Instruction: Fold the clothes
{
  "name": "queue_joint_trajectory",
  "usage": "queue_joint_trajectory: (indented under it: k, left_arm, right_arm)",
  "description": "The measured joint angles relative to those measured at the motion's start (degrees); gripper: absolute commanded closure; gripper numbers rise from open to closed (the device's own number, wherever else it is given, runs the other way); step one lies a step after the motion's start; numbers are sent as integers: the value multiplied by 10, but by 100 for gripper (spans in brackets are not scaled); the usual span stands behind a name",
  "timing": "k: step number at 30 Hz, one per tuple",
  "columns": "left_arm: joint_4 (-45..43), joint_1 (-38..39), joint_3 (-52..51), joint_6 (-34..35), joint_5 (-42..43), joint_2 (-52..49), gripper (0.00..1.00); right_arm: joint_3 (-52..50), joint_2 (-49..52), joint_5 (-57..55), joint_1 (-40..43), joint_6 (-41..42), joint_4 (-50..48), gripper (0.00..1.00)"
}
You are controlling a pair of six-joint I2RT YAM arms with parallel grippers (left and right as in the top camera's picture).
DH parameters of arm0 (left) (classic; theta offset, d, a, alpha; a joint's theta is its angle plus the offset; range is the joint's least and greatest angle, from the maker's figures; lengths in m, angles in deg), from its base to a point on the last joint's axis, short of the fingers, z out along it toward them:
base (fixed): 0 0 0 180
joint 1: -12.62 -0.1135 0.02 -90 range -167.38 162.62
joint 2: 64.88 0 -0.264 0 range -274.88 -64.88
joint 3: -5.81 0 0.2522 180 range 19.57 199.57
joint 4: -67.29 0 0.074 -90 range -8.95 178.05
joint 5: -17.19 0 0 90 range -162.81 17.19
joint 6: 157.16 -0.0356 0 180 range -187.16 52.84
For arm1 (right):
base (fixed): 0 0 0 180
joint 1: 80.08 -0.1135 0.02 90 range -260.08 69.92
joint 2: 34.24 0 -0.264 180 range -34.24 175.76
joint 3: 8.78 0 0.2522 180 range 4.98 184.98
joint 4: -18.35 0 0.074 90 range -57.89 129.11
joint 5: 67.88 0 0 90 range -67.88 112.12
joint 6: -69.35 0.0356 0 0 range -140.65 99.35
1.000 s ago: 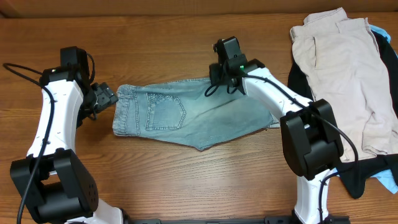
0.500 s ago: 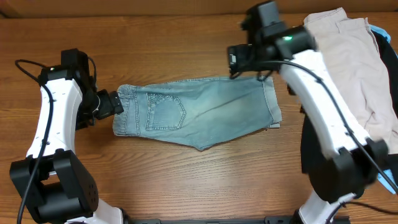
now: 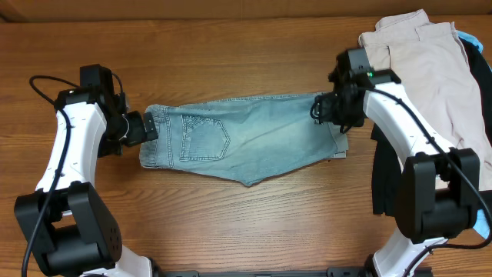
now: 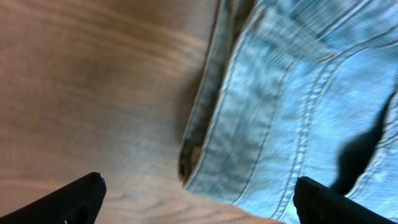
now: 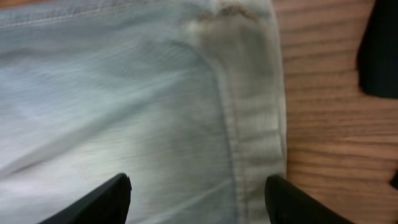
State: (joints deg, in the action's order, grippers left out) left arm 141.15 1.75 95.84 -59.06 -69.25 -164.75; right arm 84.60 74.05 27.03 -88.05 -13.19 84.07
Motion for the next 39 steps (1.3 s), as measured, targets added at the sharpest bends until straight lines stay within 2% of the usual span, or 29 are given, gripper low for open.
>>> queue_joint_trajectory:
  k: [2,5,7,8,9,15,18,23,30,39]
  left_arm:
    - [-12,0,0,-12,11,0,0]
    - [-19,0,0,-26,21,0,0]
    - [-21,0,0,-28,25,0,0]
    - [-21,0,0,-30,26,0,0]
    - [-21,0,0,-32,27,0,0]
    - [-23,0,0,-38,29,0,4]
    - [-23,0,0,-39,29,0,10]
    - [-33,0,-6,-41,34,0,12]
    - [-94,0,-59,-81,87,0,11]
    - [-174,0,-106,-102,104,-1,11]
  right_arm:
    - [-30,0,8,10,0,-29,28]
    - [-60,0,13,16,2,-71,38]
    - [-79,0,17,16,2,-98,51]
    - [-88,0,19,16,3,-112,64]
    - [-97,0,22,16,-3,-123,71]
    - [-117,0,23,16,2,-148,89]
    - [-117,0,23,16,0,-156,90]
    - [-117,1,23,16,0,-160,90]
    - [-117,7,23,16,0,-156,90]
    - [-117,8,23,16,0,-150,90]
